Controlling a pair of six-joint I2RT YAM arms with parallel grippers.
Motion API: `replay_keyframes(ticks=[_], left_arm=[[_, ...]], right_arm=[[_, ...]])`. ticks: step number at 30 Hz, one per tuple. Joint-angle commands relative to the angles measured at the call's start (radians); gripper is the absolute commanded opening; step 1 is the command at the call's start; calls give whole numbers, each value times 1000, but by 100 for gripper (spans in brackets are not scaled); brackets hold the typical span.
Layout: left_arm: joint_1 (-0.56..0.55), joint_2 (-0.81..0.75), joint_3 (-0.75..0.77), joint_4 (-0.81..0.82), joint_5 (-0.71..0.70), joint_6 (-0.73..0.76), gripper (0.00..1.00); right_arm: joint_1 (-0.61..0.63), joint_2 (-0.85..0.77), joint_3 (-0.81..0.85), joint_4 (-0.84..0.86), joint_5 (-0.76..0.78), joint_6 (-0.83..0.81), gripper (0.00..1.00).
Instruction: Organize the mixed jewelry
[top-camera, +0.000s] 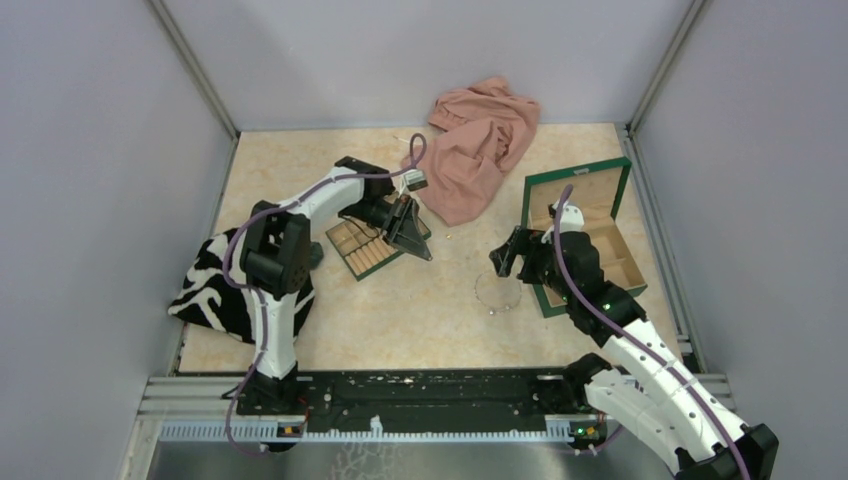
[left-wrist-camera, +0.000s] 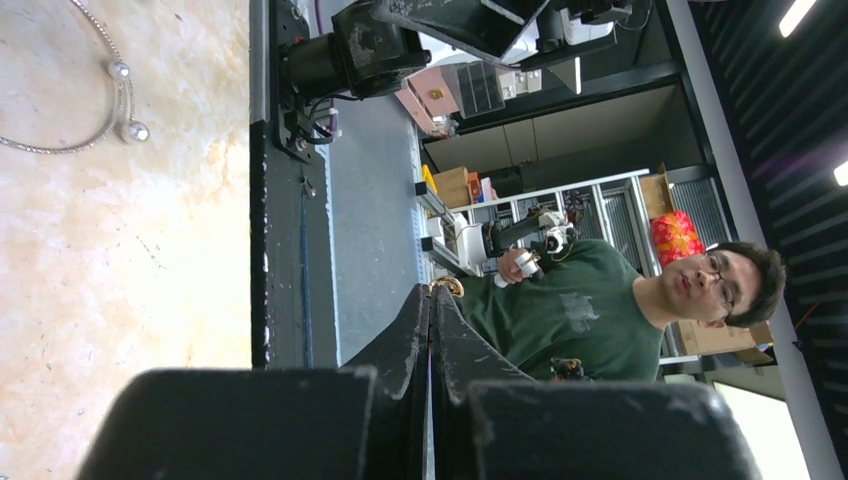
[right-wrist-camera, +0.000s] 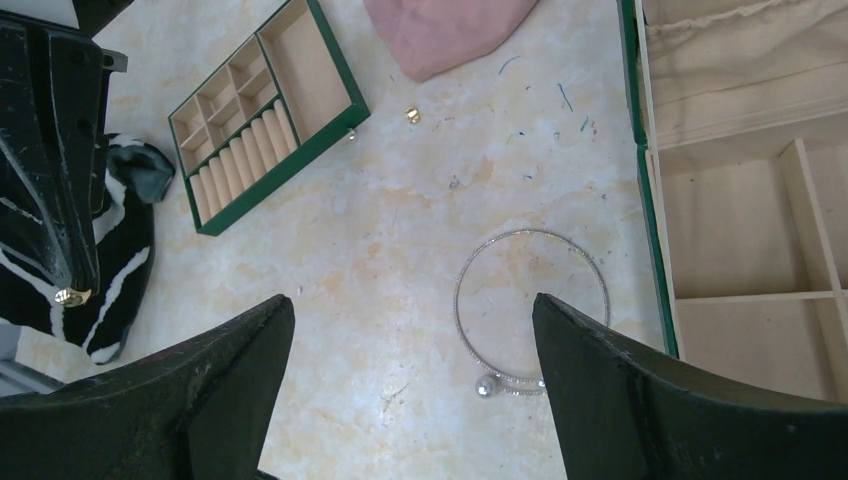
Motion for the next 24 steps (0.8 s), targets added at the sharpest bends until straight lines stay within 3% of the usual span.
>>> replay_keyframes(ticks=[1, 19, 21, 24], left_arm=[[0, 21, 62, 1, 200, -5, 0], [-1, 154, 204, 13, 57, -129, 0], [-3, 133, 200, 108, 16, -249, 0], [-4, -3, -11, 667, -290, -857, 0]], right_arm=[[-8, -6, 16, 34, 3, -2, 88], [-8, -2, 9, 37, 5, 4, 88], [-8, 1, 8, 41, 8, 4, 88], [-8, 6, 5, 47, 4, 6, 88]])
